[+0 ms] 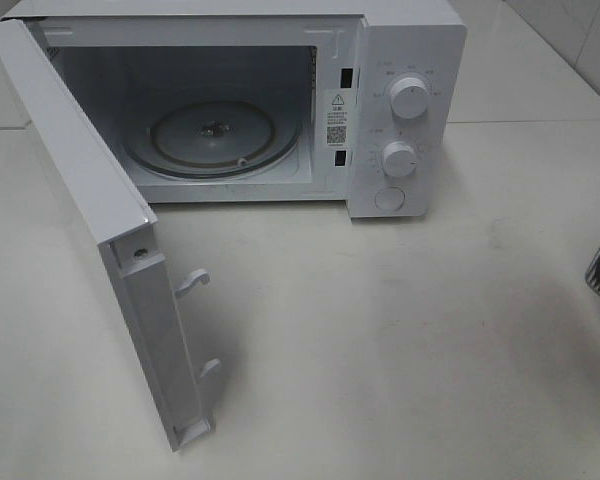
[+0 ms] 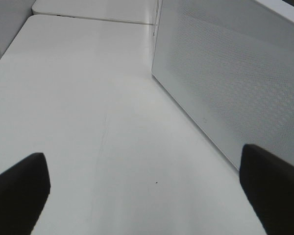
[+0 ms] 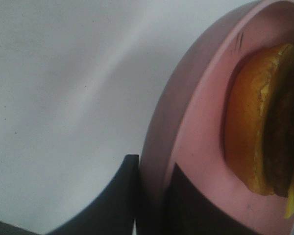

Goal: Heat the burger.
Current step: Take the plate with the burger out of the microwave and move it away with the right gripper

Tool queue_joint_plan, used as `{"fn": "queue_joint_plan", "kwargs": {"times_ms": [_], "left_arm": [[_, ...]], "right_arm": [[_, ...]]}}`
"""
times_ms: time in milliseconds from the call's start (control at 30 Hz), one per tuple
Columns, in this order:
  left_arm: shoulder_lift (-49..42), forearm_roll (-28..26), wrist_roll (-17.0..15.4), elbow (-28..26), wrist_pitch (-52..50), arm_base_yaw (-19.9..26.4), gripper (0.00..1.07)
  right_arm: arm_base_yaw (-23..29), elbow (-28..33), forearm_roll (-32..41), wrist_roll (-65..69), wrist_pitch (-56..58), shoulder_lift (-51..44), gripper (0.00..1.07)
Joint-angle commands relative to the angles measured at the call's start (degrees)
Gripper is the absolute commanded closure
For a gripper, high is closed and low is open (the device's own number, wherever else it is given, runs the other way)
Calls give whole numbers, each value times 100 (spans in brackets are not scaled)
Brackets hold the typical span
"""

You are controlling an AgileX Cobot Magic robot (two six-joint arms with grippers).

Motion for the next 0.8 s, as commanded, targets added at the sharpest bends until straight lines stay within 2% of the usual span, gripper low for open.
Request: {"fn": "queue_joint_plan", "kwargs": {"times_ms": [33, 233, 567, 800], "left_arm": [[-120, -11, 0, 29, -11, 11, 9], [-120, -11, 0, 29, -11, 11, 9], [-120, -11, 0, 29, -11, 11, 9], [-120, -11, 0, 29, -11, 11, 9]], "right_arm": [[-17, -40, -453, 561, 132, 178, 104], [-17, -92, -453, 1112, 120, 705, 103], [-17, -636, -453, 1833, 321, 1828, 102], [-17, -665, -453, 2246, 269, 2595, 102]]}}
